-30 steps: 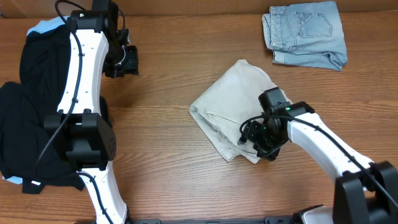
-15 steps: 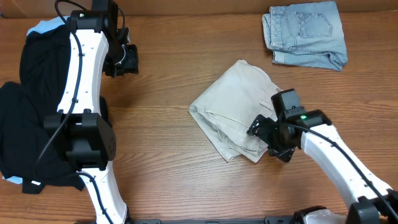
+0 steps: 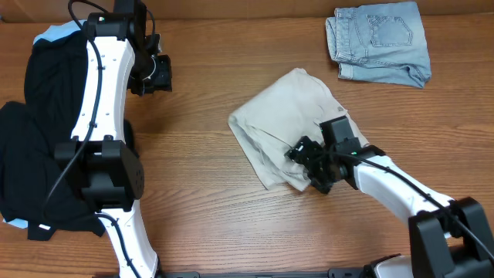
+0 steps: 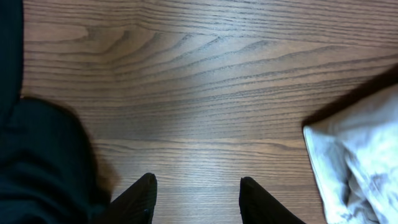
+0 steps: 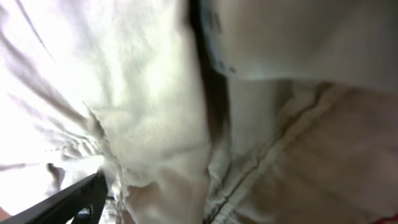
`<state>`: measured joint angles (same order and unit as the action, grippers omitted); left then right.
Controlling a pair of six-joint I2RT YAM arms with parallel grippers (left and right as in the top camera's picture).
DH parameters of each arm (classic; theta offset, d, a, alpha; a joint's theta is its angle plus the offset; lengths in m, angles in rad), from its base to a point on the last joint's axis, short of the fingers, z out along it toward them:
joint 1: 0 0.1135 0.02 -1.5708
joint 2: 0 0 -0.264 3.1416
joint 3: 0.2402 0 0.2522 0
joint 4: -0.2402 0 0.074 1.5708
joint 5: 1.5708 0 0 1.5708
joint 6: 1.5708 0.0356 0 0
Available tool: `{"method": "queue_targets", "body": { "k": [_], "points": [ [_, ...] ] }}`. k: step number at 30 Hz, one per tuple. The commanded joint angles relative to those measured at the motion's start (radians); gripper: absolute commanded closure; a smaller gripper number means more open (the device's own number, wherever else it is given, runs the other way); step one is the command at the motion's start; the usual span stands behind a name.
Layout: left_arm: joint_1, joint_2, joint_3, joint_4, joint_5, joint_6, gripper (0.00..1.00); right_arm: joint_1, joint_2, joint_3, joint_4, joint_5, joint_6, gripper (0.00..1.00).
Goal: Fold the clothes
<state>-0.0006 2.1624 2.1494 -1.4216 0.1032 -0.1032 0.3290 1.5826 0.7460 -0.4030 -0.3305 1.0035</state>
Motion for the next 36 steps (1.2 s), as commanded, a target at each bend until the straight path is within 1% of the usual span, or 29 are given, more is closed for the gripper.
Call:
{"method": "queue_targets", "body": {
  "k": [1,3,4,5,9,10,12,15,17,18,22,27,32,36],
  "points": [
    [-0.008,0.002,0.019,-0.002,-0.002,-0.009,0.55,0.032,0.103,-0.009,0.056,0.031,0.076,0.07],
    [-0.008,0.006,0.019,-0.003,-0.002,-0.009,0.55,0.032,0.130,-0.009,0.100,0.030,0.076,0.16],
    [-0.008,0.007,0.019,-0.003,-0.002,-0.009,0.55,0.032,0.138,-0.009,0.119,0.031,0.075,0.30],
    [-0.008,0.009,0.019,-0.003,-0.002,-0.009,0.55,0.032,0.142,-0.009,0.144,0.034,0.074,0.48],
    [-0.008,0.009,0.019,-0.003,-0.002,-0.009,0.55,0.030,0.142,-0.009,0.171,0.060,0.073,0.69],
    [-0.008,0.009,0.019,-0.003,-0.002,-0.009,0.55,0.029,0.142,-0.009,0.175,0.060,0.064,0.76],
    [-0.008,0.009,0.019,-0.003,-0.002,-0.009,0.55,0.026,0.142,-0.008,0.193,0.059,0.032,0.85],
    [-0.008,0.009,0.019,-0.003,-0.002,-0.009,0.54,0.017,0.135,0.007,0.196,0.045,-0.042,0.90],
    [-0.008,0.009,0.019,-0.003,-0.002,-0.009,0.54,0.011,0.124,0.023,0.187,0.029,-0.106,0.96],
    [-0.008,0.009,0.019,-0.003,-0.002,-0.009,0.54,0.008,0.117,0.034,0.174,0.029,-0.130,0.96],
    [-0.008,0.009,0.019,-0.003,-0.002,-0.009,0.55,-0.015,0.064,0.100,0.079,0.018,-0.252,0.96],
    [-0.008,0.009,0.019,-0.003,-0.002,-0.009,0.55,-0.037,-0.033,0.239,-0.079,-0.002,-0.378,0.96],
    [-0.008,0.009,0.019,-0.002,-0.002,-0.009,0.55,-0.064,-0.103,0.436,-0.197,-0.004,-0.433,0.96],
    [-0.007,0.009,0.019,-0.002,-0.003,-0.009,0.54,-0.094,-0.120,0.594,-0.240,-0.004,-0.452,0.96]
  ]
}}
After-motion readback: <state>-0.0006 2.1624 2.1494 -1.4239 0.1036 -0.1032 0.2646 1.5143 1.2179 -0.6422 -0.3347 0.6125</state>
